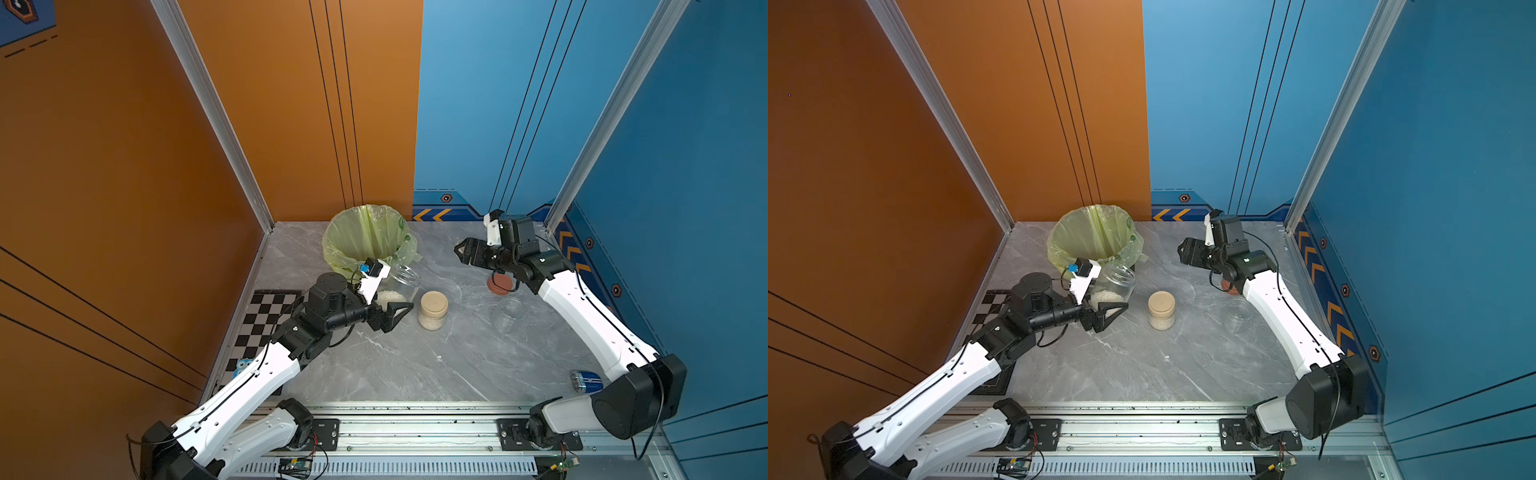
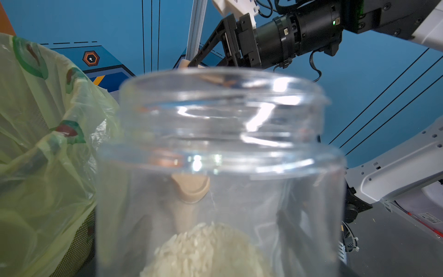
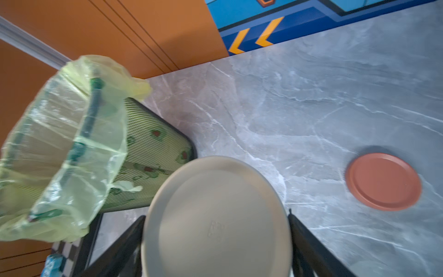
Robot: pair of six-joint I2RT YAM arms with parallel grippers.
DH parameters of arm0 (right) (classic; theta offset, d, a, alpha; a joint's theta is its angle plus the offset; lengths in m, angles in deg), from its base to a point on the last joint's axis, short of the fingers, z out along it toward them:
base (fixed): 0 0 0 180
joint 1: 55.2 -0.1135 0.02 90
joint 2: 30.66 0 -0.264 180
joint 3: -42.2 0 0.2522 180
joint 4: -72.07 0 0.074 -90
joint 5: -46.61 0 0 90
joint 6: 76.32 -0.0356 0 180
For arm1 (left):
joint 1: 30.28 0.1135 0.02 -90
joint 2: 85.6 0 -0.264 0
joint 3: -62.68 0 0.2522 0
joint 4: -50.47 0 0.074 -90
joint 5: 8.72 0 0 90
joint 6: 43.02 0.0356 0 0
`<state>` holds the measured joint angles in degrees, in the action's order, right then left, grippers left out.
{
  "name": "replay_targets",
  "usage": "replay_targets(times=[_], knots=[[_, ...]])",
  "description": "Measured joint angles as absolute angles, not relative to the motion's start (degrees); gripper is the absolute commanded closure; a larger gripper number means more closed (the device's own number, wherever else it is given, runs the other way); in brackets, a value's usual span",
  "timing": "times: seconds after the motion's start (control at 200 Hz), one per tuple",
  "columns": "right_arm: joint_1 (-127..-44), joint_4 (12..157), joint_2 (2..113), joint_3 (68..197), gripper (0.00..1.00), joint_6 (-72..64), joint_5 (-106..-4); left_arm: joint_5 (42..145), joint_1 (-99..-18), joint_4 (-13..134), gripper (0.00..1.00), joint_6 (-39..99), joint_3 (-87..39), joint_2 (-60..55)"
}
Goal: Empty moldy rice from jars
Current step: Place the lid at the center of the board.
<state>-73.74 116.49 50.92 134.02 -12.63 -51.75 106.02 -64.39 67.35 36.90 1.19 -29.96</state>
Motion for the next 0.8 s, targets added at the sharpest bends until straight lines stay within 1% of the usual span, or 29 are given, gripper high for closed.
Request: replay_targets(times=[0.255,0.505,0.801], knots=[[-73.3,116.8,54.5,133.5,0.27,-12.6,-43.9,106.0,-64.2,68.2,1.00,37.1,0.3,-29.7],[-73.3,116.9,63.6,133.9,0.27,-13.2,-39.7,105.9,-64.1,68.6,1.00,37.1,0.2,-29.7],[-74.2,118.6,73.6,139.7,0.27,-14.5,-36.8,104.9,-64.0,68.8,1.00,37.3,0.0,-29.7]])
